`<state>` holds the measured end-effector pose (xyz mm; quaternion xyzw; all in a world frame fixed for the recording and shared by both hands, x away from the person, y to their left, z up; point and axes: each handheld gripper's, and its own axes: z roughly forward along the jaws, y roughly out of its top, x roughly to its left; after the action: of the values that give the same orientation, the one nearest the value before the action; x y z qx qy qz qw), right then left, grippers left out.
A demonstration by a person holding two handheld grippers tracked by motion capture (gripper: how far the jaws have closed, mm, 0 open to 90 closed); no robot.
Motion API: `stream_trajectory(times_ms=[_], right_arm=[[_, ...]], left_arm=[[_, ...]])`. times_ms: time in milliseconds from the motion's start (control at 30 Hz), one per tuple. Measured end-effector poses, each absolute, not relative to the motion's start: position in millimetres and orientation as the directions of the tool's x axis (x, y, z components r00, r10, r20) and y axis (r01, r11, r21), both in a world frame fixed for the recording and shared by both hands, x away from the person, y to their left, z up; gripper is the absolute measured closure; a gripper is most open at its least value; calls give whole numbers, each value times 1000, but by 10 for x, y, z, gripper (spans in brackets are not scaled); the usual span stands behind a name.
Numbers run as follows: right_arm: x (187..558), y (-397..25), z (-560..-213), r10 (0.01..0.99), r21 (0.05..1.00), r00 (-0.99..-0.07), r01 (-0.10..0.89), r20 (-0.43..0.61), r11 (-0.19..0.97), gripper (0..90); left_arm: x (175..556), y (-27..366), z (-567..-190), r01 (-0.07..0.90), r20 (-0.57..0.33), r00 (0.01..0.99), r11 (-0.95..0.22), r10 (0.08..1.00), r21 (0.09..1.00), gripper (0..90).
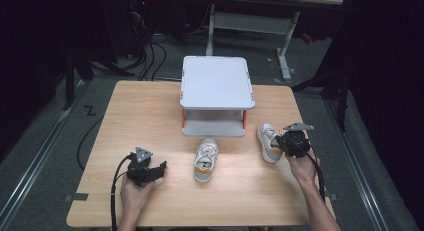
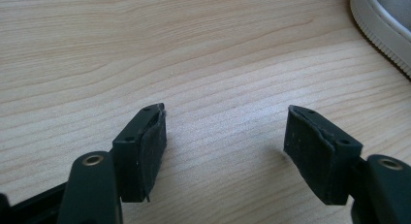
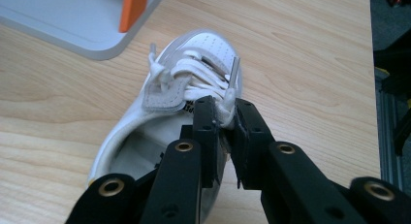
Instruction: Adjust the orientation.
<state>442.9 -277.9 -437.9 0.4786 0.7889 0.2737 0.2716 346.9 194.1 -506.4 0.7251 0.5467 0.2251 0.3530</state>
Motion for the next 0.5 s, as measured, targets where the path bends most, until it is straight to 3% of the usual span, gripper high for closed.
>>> stream_trajectory(times_ms=[500], right_arm=[[4070,-2406,-4210,866,710,-469,549,-175,441,816]], left_arm=[[3468,1943,-5064,634,-62,300,-150,952,758,319]])
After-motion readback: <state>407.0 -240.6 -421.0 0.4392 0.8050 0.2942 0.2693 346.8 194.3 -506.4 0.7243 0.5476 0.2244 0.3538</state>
